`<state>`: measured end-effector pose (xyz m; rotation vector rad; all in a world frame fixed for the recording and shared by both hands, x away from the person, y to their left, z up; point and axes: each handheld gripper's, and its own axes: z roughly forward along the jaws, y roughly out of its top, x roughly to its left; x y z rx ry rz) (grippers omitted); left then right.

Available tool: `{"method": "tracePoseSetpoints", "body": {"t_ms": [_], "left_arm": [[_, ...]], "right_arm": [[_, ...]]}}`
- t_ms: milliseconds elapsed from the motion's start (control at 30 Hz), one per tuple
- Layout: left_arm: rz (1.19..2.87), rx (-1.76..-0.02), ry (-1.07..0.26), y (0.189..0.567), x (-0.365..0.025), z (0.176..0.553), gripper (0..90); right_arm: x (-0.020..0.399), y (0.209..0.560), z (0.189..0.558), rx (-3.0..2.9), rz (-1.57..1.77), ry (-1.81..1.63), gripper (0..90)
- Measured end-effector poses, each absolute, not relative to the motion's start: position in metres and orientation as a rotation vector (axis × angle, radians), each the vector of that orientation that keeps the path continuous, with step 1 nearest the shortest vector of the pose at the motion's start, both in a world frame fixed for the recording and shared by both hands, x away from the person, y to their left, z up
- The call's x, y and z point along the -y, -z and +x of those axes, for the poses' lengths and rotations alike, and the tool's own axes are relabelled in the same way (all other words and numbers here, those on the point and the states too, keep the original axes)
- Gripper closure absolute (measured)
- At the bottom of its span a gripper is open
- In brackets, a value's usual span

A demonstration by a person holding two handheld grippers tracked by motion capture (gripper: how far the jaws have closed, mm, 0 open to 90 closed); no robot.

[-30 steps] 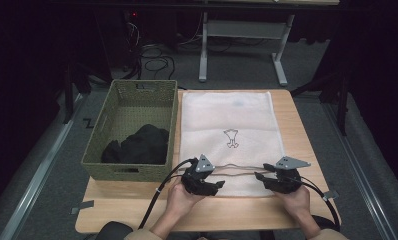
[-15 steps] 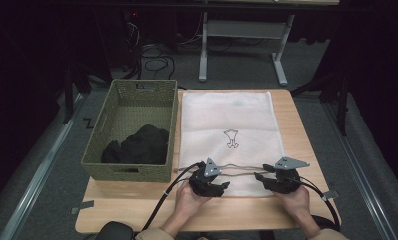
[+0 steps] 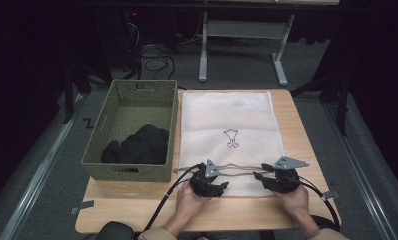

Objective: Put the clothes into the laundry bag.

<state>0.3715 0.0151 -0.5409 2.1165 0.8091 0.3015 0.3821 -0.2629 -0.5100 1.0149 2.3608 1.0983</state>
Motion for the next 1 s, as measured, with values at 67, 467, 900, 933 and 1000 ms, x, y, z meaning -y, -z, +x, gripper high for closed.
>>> {"method": "tracePoseSetpoints", "body": {"t_ms": [67,467,900,933,1000], "left_arm": [[2.116,-0.806,-0.306,0.542,-0.015,0.371,41.2],[2.139,-0.808,-0.328,0.544,-0.012,0.368,41.1],[2.142,-0.806,-0.336,0.544,-0.012,0.368,41.2],[2.142,-0.806,-0.334,0.544,-0.012,0.368,41.2],[2.142,-0.806,-0.334,0.544,-0.012,0.368,41.2]], "right_arm": [[0.262,0.509,0.383,-2.366,1.001,-1.11,50.7],[0.241,0.484,0.387,-2.405,0.852,-1.091,50.5],[0.21,0.478,0.417,-2.474,0.855,-0.967,50.6],[0.208,0.481,0.419,-2.473,0.85,-0.968,50.4],[0.204,0.485,0.422,-2.489,0.85,-0.955,50.4]]}}
